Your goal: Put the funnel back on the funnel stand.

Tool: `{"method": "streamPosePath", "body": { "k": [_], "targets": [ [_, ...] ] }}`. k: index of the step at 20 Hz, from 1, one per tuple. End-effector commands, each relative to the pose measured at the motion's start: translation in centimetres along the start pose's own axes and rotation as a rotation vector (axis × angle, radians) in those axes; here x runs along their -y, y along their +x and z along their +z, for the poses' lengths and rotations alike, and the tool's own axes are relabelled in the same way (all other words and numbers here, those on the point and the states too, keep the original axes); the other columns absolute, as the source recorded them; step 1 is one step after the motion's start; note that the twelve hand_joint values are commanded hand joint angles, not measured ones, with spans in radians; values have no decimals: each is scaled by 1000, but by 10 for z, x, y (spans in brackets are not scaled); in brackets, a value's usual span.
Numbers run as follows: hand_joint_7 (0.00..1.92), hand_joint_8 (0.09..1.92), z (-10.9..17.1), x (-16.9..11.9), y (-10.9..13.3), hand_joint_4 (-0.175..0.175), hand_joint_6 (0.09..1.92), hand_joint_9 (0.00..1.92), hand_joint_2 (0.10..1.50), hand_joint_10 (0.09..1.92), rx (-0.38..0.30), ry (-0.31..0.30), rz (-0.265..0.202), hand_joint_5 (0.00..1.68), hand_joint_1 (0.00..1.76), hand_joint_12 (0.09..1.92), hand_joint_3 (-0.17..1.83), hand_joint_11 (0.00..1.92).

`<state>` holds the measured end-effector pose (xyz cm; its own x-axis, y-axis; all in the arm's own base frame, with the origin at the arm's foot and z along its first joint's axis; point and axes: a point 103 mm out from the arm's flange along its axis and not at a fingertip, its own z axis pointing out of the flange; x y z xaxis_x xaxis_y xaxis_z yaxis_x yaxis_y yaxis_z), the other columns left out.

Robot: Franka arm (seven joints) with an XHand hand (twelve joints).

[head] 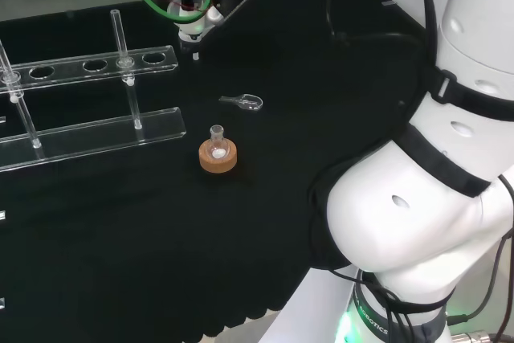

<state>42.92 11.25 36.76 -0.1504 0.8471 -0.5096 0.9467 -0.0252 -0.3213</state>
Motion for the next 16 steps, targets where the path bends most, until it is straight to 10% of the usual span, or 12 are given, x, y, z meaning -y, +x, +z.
{"method": "streamPosePath", "body": {
  "k": [1, 16],
  "targets": [
    [675, 740, -20, -47, 12, -32, 737, 1150, 799, 304, 1, -7, -48, 714, 911, 1006, 490, 871],
    [676, 740, -37, -87, 36, -32, 740, 1149, 802, 306, 29, -21, -95, 715, 899, 1006, 494, 873]
  ]
}}
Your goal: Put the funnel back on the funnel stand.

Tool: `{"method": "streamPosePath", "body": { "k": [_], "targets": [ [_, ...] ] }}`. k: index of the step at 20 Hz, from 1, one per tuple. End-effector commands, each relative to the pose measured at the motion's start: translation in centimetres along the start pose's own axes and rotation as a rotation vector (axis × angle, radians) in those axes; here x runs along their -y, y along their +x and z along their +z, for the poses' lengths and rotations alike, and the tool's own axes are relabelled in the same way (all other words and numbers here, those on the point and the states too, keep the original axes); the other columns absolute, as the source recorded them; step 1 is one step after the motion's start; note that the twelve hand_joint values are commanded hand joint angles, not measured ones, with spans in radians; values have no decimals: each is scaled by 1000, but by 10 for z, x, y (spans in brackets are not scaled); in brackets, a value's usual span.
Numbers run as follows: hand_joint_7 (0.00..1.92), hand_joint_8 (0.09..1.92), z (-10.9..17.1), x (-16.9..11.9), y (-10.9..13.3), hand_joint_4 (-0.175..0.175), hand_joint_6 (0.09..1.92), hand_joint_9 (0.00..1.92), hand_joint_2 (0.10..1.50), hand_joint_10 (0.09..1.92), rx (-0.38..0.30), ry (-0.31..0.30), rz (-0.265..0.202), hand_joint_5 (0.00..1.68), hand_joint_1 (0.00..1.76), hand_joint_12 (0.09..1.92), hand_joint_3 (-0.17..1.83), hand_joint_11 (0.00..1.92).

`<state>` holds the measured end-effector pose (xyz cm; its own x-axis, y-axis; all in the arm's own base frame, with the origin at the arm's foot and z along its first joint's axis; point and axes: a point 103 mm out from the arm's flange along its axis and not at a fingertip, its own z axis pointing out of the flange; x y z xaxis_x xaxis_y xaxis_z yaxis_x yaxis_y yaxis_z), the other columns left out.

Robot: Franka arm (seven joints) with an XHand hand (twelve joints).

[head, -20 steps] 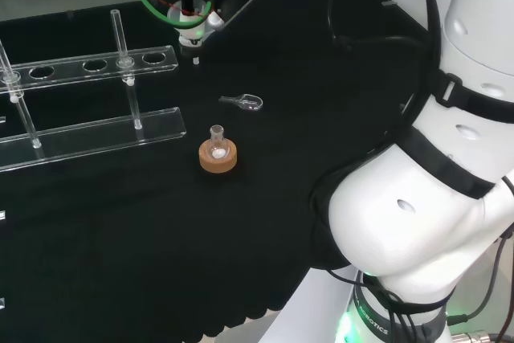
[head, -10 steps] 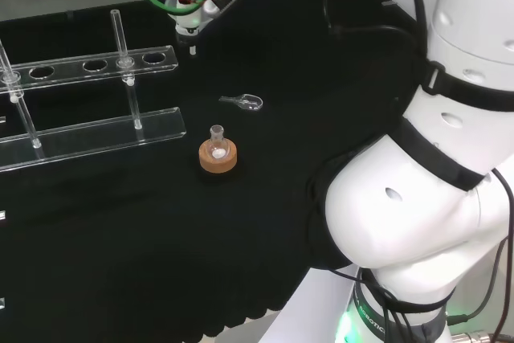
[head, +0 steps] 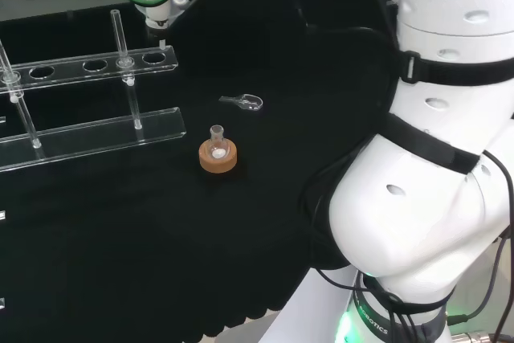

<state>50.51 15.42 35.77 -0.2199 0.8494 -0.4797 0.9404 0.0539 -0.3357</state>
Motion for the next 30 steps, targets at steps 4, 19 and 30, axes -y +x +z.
{"method": "streamPosePath", "body": {
  "k": [4, 19, 30],
  "targets": [
    [676, 741, 4, -20, 8, -32, 741, 1149, 802, 307, 43, 17, -24, 715, 899, 1007, 495, 873],
    [677, 741, 22, -35, 8, -33, 746, 1149, 803, 309, 34, 42, -40, 720, 898, 1006, 496, 877],
    [678, 742, 28, -47, 22, -34, 748, 1149, 803, 310, 56, 64, -61, 720, 894, 1004, 497, 879]
  ]
}}
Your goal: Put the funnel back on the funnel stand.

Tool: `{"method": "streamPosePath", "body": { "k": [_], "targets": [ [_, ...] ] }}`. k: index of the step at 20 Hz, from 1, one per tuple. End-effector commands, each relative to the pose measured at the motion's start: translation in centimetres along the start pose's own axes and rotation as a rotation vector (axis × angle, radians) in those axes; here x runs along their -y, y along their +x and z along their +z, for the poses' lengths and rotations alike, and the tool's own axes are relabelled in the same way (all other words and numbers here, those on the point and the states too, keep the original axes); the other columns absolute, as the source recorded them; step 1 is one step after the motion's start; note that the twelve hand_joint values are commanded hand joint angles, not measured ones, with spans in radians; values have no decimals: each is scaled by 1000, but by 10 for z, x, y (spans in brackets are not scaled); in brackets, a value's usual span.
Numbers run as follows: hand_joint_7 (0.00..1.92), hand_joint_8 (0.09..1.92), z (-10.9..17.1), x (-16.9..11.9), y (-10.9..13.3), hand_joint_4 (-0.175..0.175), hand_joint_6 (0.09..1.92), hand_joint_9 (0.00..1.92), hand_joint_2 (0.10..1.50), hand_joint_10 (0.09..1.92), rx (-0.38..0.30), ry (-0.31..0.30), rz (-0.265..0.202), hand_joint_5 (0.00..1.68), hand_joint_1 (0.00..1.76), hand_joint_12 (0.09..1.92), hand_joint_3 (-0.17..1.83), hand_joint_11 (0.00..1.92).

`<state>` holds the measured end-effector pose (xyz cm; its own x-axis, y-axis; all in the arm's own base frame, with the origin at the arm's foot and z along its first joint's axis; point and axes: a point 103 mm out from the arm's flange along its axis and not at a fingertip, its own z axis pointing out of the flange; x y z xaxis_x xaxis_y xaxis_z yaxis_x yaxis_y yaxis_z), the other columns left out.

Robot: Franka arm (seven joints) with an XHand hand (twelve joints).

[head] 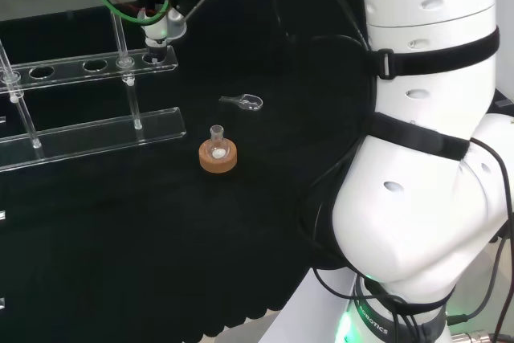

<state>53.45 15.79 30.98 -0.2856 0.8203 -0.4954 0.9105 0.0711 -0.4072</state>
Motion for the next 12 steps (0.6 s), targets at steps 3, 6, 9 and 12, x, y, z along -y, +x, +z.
{"method": "streamPosePath", "body": {
  "k": [3, 6, 9, 12],
  "targets": [
    [678, 742, -3, -3, 4, -34, 748, 1149, 802, 310, 13, 23, -7, 719, 893, 1003, 496, 879],
    [677, 741, -2, -4, 7, -34, 747, 1146, 798, 309, 13, 46, -16, 714, 886, 1002, 495, 875],
    [651, 744, 2, -7, 11, -34, 758, 1125, 789, 311, -5, 74, -33, 657, 858, 1023, 495, 843],
    [599, 761, 9, -10, 15, -40, 761, 1058, 759, 342, -19, 97, -51, 533, 796, 1081, 494, 767]
  ]
}}
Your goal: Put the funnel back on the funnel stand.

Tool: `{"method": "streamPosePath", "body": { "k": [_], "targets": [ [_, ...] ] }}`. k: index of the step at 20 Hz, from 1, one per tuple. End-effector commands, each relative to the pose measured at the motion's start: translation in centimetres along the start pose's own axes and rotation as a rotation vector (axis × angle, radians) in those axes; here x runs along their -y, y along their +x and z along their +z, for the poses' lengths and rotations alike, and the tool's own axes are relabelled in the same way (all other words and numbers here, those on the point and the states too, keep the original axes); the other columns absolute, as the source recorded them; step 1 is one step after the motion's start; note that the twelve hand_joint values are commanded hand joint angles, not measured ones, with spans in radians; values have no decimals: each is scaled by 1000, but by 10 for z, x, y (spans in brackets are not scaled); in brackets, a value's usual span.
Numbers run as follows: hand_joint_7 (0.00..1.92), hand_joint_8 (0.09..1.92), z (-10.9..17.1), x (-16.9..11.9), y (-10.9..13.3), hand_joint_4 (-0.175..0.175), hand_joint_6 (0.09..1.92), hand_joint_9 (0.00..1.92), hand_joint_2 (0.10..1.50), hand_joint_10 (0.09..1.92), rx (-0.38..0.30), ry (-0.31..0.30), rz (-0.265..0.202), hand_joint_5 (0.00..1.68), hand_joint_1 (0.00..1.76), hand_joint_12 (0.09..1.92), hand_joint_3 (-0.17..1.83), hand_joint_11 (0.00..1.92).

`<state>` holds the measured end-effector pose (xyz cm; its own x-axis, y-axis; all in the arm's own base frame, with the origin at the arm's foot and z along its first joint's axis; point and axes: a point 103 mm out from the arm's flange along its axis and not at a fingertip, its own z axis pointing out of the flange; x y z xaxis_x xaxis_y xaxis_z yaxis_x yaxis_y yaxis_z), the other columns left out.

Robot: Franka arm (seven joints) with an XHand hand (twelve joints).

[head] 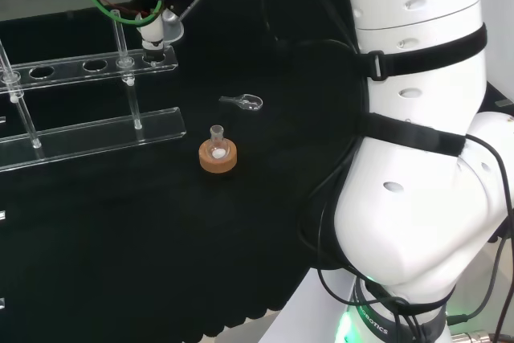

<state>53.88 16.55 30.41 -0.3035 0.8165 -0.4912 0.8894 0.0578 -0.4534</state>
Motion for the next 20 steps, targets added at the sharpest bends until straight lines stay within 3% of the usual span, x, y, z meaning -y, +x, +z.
{"method": "streamPosePath", "body": {
  "k": [1, 4, 12, 17, 20],
  "targets": [
    [582, 767, 11, -5, 7, -41, 748, 1029, 750, 361, -31, 54, -38, 496, 774, 1103, 492, 740],
    [513, 772, 13, -5, 8, -45, 657, 928, 726, 407, -53, 65, -49, 388, 683, 1169, 473, 648],
    [102, 727, 11, 14, 1, -47, 112, 427, 708, 697, -135, 38, -50, 234, 390, 1340, 268, 369],
    [13, 700, 7, 43, -12, -45, 87, 322, 695, 734, -159, -24, -5, 180, 336, 1368, 206, 315],
    [6, 698, 5, 67, -25, -45, 87, 312, 694, 741, -174, -87, 46, 174, 332, 1372, 197, 305]
  ]
}}
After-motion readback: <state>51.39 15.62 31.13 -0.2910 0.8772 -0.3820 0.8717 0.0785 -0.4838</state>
